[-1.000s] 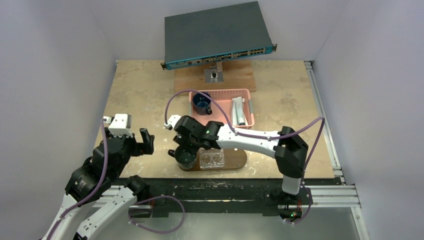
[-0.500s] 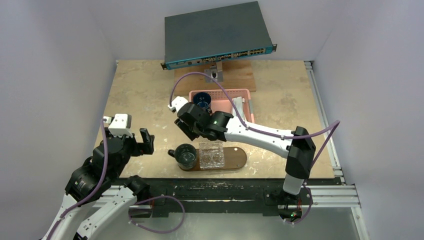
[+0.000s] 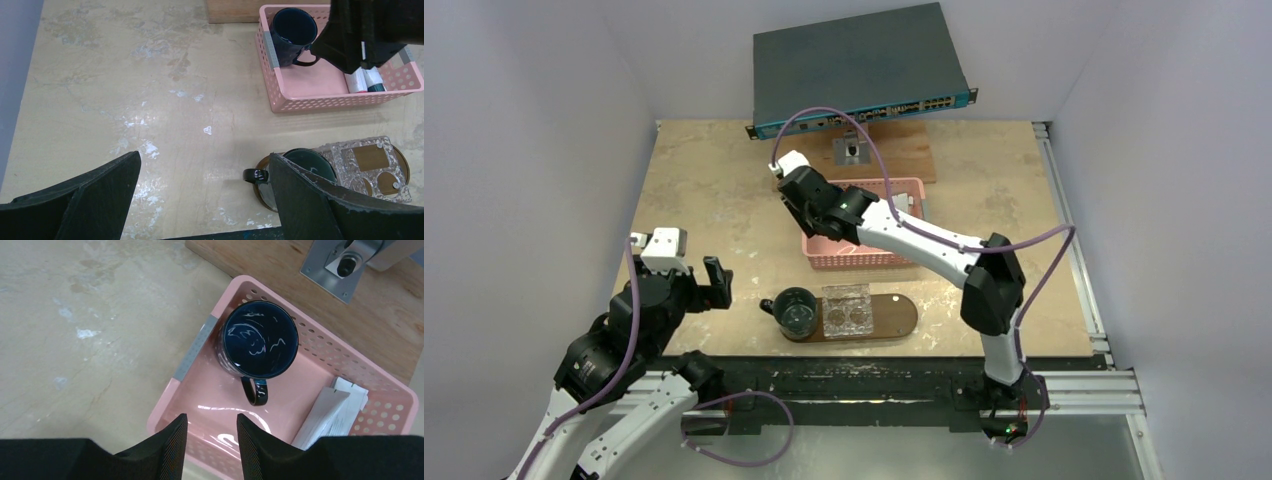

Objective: Prepare toiletry sets of a toothbrush and toothpaste on the tray

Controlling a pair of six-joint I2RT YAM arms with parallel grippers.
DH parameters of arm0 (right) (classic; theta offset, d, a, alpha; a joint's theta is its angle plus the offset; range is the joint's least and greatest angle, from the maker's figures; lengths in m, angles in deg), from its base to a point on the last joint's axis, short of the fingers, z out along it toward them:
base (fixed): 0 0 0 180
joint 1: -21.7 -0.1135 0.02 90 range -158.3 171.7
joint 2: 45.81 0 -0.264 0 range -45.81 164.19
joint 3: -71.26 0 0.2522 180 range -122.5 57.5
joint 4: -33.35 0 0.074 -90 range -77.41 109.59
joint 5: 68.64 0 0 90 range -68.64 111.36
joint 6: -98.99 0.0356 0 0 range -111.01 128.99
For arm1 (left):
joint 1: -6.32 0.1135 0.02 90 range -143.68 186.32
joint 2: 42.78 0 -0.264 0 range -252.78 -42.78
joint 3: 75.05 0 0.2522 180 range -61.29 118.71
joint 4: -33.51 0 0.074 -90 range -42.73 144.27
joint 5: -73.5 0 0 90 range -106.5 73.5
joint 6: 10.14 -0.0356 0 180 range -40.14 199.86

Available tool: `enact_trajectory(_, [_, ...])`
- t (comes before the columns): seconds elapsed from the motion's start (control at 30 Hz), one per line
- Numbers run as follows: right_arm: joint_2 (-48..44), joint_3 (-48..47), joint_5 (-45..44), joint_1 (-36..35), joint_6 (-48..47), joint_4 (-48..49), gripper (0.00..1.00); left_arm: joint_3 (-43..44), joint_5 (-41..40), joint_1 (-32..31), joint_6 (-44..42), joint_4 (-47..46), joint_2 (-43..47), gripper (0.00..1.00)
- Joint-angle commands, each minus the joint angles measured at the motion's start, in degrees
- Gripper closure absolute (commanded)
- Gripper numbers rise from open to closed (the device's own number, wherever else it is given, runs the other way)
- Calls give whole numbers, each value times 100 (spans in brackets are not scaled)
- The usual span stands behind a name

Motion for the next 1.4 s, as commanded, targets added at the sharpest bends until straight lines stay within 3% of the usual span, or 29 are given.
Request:
enact_trajectory(0.0, [321, -473, -85, 223, 22, -82, 57, -34, -17, 48, 2, -63, -28, 0])
enact_trajectory(0.2, [591, -606, 196, 415, -180, 319, 57, -34, -15, 46, -7, -66, -13, 0])
enact_trajectory(0.23, [-825, -647, 261, 431, -219, 347, 57, -35, -14, 50, -6, -66, -6, 0])
enact_trajectory(0.27, [526, -708, 281, 440, -253, 354, 57, -28, -19, 47, -7, -73, -2, 0])
enact_trajectory(0.3, [787, -776, 282, 441, -284, 355, 57, -34, -11, 49, -7, -74, -2, 0])
enact_trajectory(0.9, [1527, -1271, 360, 571, -577, 373, 57, -28, 2, 46, -31, -81, -11, 0])
enact_trajectory(1.37, [1546, -1176, 306, 665, -725, 524, 57, -32, -1, 57, -42, -88, -37, 0])
